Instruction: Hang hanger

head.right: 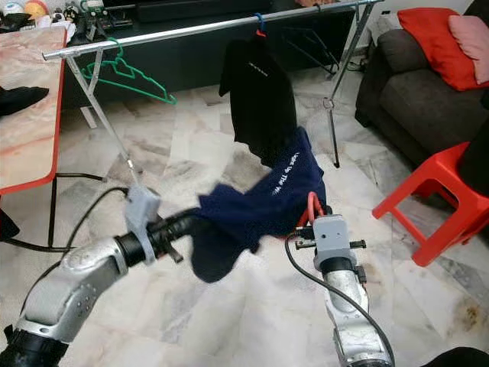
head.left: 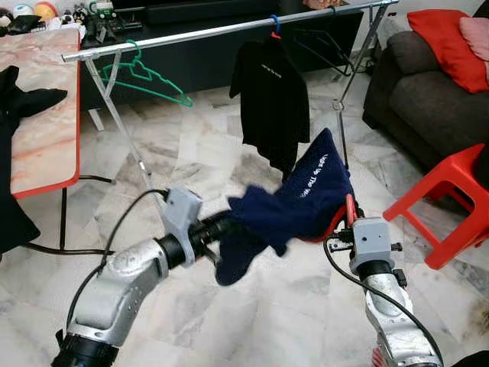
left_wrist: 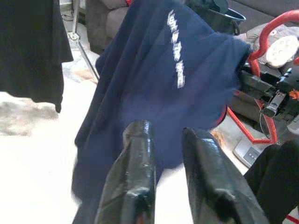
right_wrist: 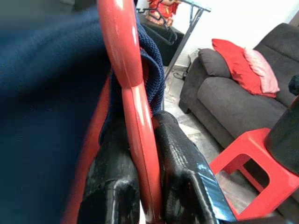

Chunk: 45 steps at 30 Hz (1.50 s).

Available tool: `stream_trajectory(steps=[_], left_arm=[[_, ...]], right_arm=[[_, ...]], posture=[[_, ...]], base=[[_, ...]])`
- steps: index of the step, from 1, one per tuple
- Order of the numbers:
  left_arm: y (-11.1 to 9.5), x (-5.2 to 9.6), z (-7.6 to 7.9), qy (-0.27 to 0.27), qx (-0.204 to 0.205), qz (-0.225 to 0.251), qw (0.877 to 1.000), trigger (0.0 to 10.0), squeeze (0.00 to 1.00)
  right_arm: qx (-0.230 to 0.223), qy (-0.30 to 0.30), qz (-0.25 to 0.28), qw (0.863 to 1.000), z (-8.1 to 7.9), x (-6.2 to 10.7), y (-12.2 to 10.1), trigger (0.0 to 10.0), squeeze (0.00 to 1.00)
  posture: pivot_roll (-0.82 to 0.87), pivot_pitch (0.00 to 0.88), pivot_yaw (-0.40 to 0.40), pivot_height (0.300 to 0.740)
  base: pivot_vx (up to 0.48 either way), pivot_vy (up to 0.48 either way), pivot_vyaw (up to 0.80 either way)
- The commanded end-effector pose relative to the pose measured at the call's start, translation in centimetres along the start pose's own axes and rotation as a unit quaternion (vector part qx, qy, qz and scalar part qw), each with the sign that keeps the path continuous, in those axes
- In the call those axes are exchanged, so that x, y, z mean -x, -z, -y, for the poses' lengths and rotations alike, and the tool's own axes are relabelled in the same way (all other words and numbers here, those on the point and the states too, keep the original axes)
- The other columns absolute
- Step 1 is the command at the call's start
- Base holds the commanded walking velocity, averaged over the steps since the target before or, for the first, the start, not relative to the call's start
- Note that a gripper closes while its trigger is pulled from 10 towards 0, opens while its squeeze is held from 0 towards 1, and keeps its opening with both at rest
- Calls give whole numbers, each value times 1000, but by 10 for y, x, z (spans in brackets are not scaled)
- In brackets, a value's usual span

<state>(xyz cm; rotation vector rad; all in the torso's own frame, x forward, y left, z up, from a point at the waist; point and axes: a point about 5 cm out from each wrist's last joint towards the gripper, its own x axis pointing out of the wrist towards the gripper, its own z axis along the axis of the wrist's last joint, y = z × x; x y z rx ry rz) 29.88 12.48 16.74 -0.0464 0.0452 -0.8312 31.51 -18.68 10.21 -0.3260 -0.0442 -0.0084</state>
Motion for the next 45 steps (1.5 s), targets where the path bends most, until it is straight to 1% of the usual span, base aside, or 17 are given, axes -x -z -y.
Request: stream_trajectory(steps=[1,9,12,14,20,21,22,24,25,27,28,29,35,38,39,41,45], left_arm=[[0,1,2,7,-14,-11,1000,10000,1000],[1,5,2,20,-20,-17,999,10000,1000],[0,4,4,21,-19,-7,1000,10000,1000],[0,3,4,19,-19,-6,1000,10000,1000],[1,3,0,3,-26,-3,1000,10000,1000],[1,4,-1,2,-35,-8,999,10000,0],[1,4,-1,2,-35,-8,999,10000,0],[4,6,0,13,-54,-23,998,10000,0],[4,6,0,13,-54,-23,998,10000,0],[6,6,1,21,-63,-36,997,10000,31],[6,5,3,29,-65,-39,997,10000,365],[5,4,7,45,-66,-41,996,10000,1000],[10,1,16,87,-103,-69,988,10000,1000],[16,0,19,104,-122,-90,983,10000,1000],[17,0,20,109,-128,-92,981,10000,0],[18,-2,24,123,-142,-96,977,10000,0],[19,-4,30,173,-166,-115,964,10000,0]], right_arm=[[-4,2,8,1000,2,0,-2,0,0],[-17,-63,-10,998,-10,3,4,0,0],[-85,-147,-25,985,-18,8,4,0,0],[-98,-175,-29,979,-18,9,4,0,0],[-71,-234,-50,968,-2,11,6,0,0],[-70,-259,-58,962,8,12,7,0,0],[-70,-259,-58,962,8,12,7,0,0],[-59,-323,-63,943,21,17,6,0,0],[-59,-323,-63,943,21,17,6,0,0],[-55,-367,-69,926,23,22,6,0,0],[-58,-387,-71,918,24,25,5,0,0],[-62,-420,-68,903,25,29,3,0,0],[-65,-504,-68,859,29,39,-4,0,0],[-70,-548,-75,830,29,43,-5,0,0],[-72,-558,-78,823,29,44,-5,0,0],[-79,-587,-84,802,28,49,-6,0,0],[-76,-602,-87,790,28,49,-5,0,0]], posture=[[-11,157,-19,740],[-11,161,-19,740],[-12,165,-18,740],[-15,166,-17,740],[-20,167,-24,740],[-19,166,-25,740],[-19,166,-25,740],[-15,164,-26,740],[-15,164,-26,740],[-13,162,-30,740],[-13,162,-30,740],[-11,160,-31,740],[-11,159,-36,740],[-10,156,-39,740],[-7,156,-41,740],[-2,153,-45,740],[5,148,-48,740]], base=[[0,0,0],[0,0,0],[0,0,0],[0,0,0],[0,0,0],[0,0,0],[0,0,0],[0,0,0],[0,0,0],[0,0,0],[0,0,0],[0,0,0],[0,0,0],[0,0,0],[0,0,0],[0,0,0],[0,0,0]])
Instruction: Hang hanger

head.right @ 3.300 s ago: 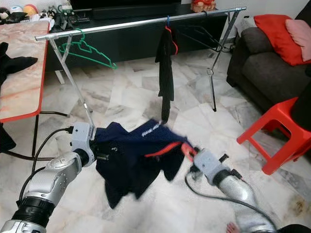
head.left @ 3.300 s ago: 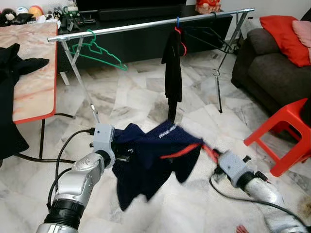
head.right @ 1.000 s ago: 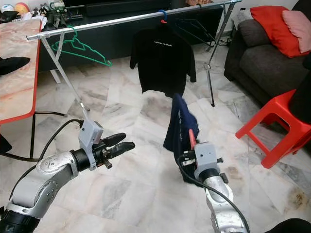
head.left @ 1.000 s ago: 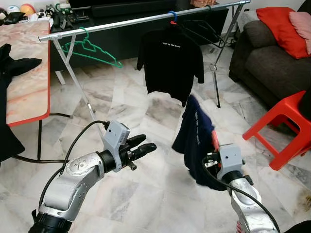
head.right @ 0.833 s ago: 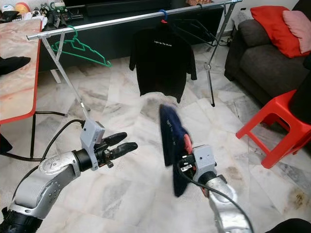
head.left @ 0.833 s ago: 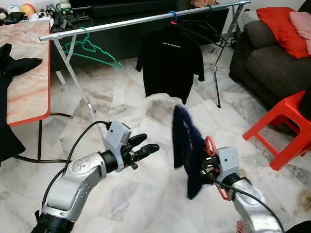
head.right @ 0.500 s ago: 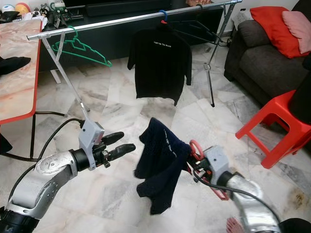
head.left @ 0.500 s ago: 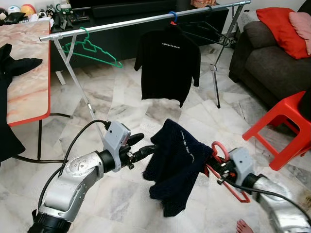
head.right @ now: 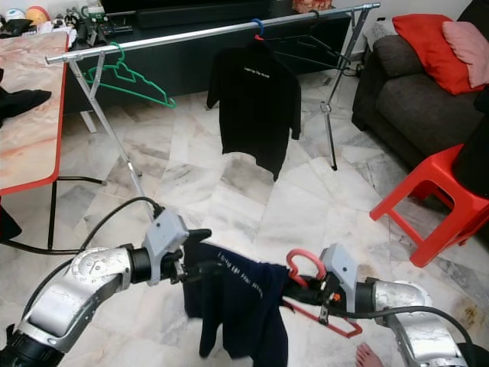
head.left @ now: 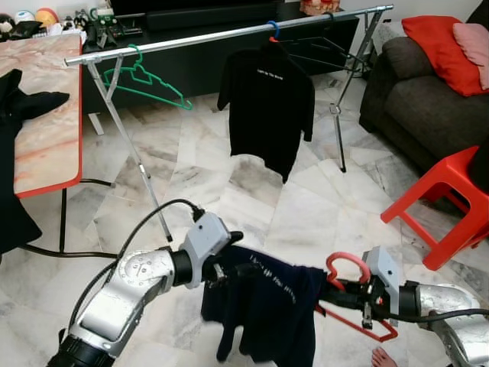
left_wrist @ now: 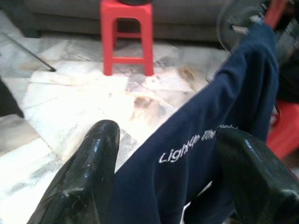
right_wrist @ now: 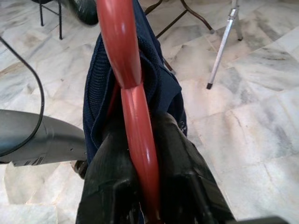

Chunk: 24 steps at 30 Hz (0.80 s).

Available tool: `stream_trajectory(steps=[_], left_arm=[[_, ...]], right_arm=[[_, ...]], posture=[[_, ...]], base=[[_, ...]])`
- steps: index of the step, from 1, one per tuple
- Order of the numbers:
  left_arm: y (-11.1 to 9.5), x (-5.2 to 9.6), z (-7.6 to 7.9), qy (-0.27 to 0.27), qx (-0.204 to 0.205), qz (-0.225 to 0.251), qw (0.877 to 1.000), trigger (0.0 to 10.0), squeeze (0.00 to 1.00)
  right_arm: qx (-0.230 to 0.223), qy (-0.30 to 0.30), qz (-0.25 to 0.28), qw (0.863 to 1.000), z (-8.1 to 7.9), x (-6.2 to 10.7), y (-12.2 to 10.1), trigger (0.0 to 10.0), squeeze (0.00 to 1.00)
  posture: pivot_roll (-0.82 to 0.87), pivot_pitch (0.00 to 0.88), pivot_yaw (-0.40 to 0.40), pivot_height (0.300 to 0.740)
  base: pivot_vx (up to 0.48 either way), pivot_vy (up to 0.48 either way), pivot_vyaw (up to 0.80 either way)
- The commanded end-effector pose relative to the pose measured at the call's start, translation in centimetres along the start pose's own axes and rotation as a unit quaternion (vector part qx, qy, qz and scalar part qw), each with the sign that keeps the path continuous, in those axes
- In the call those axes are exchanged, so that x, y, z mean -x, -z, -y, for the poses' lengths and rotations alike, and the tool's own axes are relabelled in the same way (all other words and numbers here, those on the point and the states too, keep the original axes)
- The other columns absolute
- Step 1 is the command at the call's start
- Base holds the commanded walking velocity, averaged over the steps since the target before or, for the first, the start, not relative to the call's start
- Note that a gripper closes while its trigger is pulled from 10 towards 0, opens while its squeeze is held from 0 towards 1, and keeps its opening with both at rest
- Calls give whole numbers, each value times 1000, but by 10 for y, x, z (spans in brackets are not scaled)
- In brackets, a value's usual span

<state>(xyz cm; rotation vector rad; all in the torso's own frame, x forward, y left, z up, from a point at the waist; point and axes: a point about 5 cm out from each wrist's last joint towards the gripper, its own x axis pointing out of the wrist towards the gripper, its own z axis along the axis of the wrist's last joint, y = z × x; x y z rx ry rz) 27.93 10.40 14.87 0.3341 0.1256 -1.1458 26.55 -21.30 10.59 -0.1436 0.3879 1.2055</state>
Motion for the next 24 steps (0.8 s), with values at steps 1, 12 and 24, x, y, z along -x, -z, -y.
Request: stream_trajectory(steps=[1,12,24], left_arm=[[-3,-3,2,19,-20,-4,1000,10000,0],[-4,-15,19,125,-63,-24,990,10000,0],[-4,-29,33,178,-81,-25,980,10000,0]], right_arm=[[11,-18,11,1000,-2,2,-8,0,0],[10,-63,3,998,-9,-2,-7,0,0],[20,-105,5,994,-20,-12,-10,0,0]], posture=[[5,147,-49,740],[-2,133,-50,740],[-6,111,-47,740]], base=[[0,0,0],[0,0,0],[0,0,0]])
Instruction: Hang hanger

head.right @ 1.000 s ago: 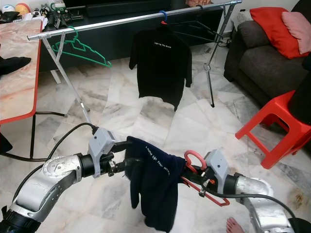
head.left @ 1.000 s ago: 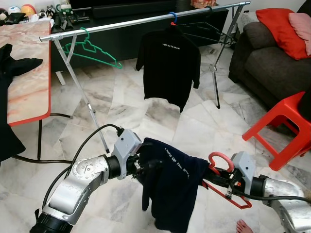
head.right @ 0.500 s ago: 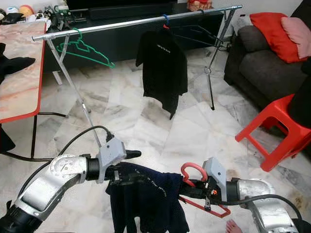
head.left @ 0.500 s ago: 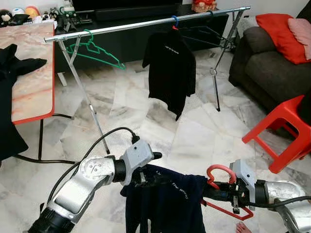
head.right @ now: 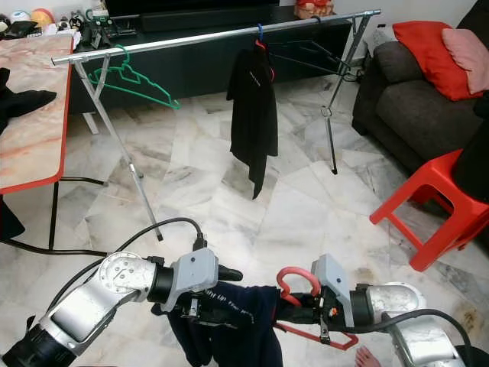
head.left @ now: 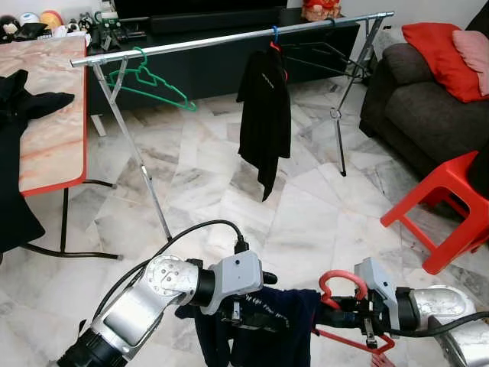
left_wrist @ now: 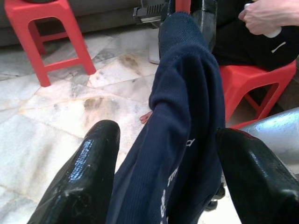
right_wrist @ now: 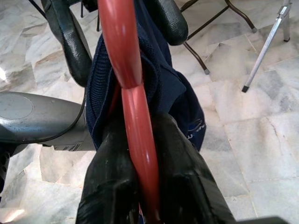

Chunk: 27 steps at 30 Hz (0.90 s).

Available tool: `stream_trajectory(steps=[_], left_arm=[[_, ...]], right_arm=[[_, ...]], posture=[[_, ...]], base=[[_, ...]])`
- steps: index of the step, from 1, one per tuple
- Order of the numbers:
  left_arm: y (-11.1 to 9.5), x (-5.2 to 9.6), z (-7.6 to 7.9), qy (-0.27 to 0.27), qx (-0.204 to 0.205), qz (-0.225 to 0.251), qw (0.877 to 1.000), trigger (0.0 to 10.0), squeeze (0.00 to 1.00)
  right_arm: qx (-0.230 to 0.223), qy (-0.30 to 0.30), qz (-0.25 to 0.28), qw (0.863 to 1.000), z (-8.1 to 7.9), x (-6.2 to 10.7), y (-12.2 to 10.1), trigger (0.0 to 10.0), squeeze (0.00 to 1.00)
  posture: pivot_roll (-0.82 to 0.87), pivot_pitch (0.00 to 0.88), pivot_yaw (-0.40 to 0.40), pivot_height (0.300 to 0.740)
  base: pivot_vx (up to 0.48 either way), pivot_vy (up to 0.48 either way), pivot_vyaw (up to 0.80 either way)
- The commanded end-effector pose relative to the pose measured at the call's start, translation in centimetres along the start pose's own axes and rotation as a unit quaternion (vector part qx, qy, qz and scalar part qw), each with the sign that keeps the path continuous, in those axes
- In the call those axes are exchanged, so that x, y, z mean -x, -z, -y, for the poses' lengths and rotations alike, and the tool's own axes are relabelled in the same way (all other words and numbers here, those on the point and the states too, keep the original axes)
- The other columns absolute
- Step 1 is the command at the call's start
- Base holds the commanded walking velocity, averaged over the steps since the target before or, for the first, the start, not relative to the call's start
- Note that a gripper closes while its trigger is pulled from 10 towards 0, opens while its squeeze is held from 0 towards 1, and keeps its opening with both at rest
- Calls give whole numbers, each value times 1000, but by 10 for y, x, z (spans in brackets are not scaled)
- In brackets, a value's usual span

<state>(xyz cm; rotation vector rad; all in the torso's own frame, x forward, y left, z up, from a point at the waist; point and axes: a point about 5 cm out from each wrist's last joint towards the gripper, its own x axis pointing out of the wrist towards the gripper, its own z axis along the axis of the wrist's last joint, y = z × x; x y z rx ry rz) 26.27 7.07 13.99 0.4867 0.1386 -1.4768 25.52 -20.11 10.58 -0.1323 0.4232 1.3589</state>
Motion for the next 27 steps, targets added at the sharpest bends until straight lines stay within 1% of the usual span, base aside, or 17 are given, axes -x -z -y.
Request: stream_trajectory(steps=[1,6,7,8,9,10,11,15,23,25,27], left_arm=[[-2,-6,3,17,-7,-1,1000,10000,0],[-5,-12,4,29,-7,9,1000,10000,0],[-6,-13,4,32,-6,11,999,7843,0],[-8,-14,3,34,-6,15,999,4510,0],[-9,-14,3,34,-7,16,999,2784,0],[-10,-14,2,35,-7,18,999,235,0],[-12,-13,1,35,-8,21,999,0,0],[-17,-10,-4,31,-10,28,999,0,0],[-17,-8,-8,28,-16,21,999,0,0],[-16,-7,-6,41,-24,8,999,0,0],[-12,-6,0,65,-25,-8,998,118,0]], right_arm=[[19,-31,16,999,-6,-6,-8,0,0],[20,-43,9,999,-10,-11,-5,0,0],[20,-43,9,999,-10,-12,-5,0,0],[18,-43,6,999,-10,-14,-4,0,0],[19,-44,3,999,-11,-14,-4,0,0],[19,-44,-1,999,-11,-15,-2,0,0],[18,-45,-8,999,-12,-16,0,0,0],[13,-43,-19,999,-12,-16,6,0,0],[12,-44,-23,999,-12,-18,7,0,0],[15,-42,-19,999,-12,-19,5,0,0],[16,-42,-19,999,-12,-18,4,0,0]], posture=[[-6,111,-47,740],[-4,113,-49,740],[-4,113,-49,740],[-4,119,-52,740],[-4,122,-53,740],[-4,122,-53,740],[-4,122,-53,740],[1,126,-55,740],[1,132,-55,740],[-2,136,-55,740],[-4,137,-55,740]], base=[[0,0,0],[0,0,0],[0,0,0],[0,0,0],[0,0,0],[0,0,0],[0,0,0],[0,0,0],[0,0,0],[0,0,0],[0,0,0]])
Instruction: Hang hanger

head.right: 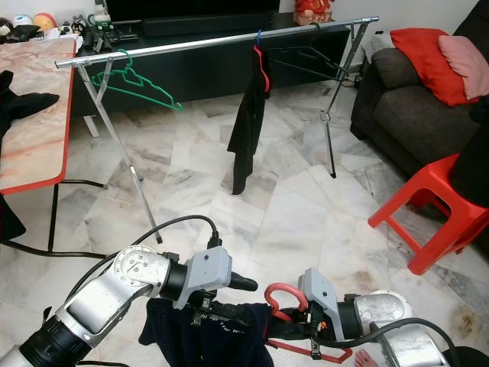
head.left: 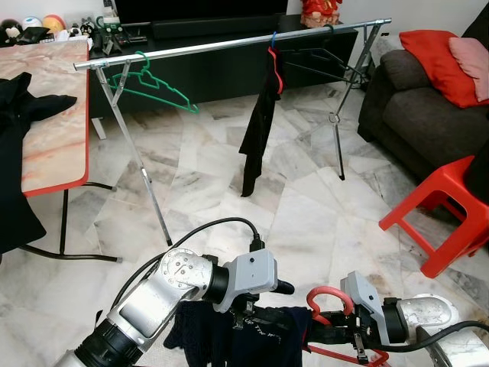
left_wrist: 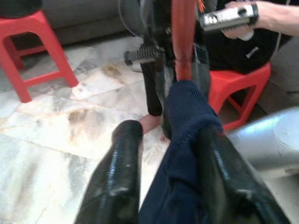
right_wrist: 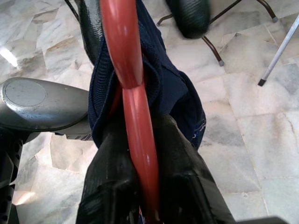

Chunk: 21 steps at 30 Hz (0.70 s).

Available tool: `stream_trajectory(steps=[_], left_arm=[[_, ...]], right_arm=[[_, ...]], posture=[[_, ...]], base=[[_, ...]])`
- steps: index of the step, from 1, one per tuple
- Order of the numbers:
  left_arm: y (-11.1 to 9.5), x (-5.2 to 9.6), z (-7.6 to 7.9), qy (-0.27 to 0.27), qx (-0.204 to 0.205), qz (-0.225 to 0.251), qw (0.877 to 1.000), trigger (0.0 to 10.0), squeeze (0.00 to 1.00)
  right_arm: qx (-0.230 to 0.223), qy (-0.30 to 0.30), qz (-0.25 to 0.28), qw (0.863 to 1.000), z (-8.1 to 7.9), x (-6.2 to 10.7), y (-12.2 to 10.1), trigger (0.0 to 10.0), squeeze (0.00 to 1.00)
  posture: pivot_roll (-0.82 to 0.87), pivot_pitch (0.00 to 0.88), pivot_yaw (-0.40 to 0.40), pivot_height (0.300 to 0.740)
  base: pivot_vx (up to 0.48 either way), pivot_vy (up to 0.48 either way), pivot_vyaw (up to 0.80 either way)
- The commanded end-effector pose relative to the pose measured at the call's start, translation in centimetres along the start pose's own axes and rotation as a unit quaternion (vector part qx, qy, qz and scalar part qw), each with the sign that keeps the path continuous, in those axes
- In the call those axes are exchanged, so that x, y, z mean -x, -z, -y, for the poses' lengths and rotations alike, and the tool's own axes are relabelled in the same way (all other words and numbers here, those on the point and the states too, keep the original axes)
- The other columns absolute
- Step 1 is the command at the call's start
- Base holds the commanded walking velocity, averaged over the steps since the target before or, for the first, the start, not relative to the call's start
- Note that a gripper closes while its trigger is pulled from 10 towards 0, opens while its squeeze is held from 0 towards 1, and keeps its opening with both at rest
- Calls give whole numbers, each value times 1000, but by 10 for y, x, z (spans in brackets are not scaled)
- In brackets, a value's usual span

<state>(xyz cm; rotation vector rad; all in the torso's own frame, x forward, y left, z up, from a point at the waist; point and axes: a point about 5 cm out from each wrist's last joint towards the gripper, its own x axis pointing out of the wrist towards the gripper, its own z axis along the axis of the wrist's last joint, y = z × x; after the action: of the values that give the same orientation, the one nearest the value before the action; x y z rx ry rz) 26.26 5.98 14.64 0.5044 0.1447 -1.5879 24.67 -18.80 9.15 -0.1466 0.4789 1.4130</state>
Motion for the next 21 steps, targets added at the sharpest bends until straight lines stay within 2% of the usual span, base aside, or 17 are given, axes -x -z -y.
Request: stream_trajectory(steps=[1,2,3,9,20,21], left_arm=[[1,2,4,19,-11,-20,1000,1608,0],[5,3,7,30,-12,-37,999,4471,0],[8,3,9,37,-14,-51,998,9961,0],[11,-2,13,45,-10,-55,997,10000,0],[1,-17,12,43,-7,-19,999,9725,0],[0,-19,14,51,-8,-17,999,3098,0]], right_arm=[[22,-12,5,1000,-3,-2,-6,0,0],[22,-11,4,1000,-2,-1,-6,0,0],[22,-10,4,1000,-2,-1,-6,0,0],[26,-9,11,1000,-1,-2,-9,0,0],[30,-15,15,999,-1,-6,-12,0,0],[30,-14,16,999,-1,-6,-12,0,0]], posture=[[-4,137,-55,740],[-2,136,-56,740],[-2,136,-56,740],[-1,137,-57,740],[-3,133,-60,740],[-2,134,-59,740]], base=[[0,0,0],[0,0,0],[0,0,0],[0,0,0],[0,0,0],[0,0,0]])
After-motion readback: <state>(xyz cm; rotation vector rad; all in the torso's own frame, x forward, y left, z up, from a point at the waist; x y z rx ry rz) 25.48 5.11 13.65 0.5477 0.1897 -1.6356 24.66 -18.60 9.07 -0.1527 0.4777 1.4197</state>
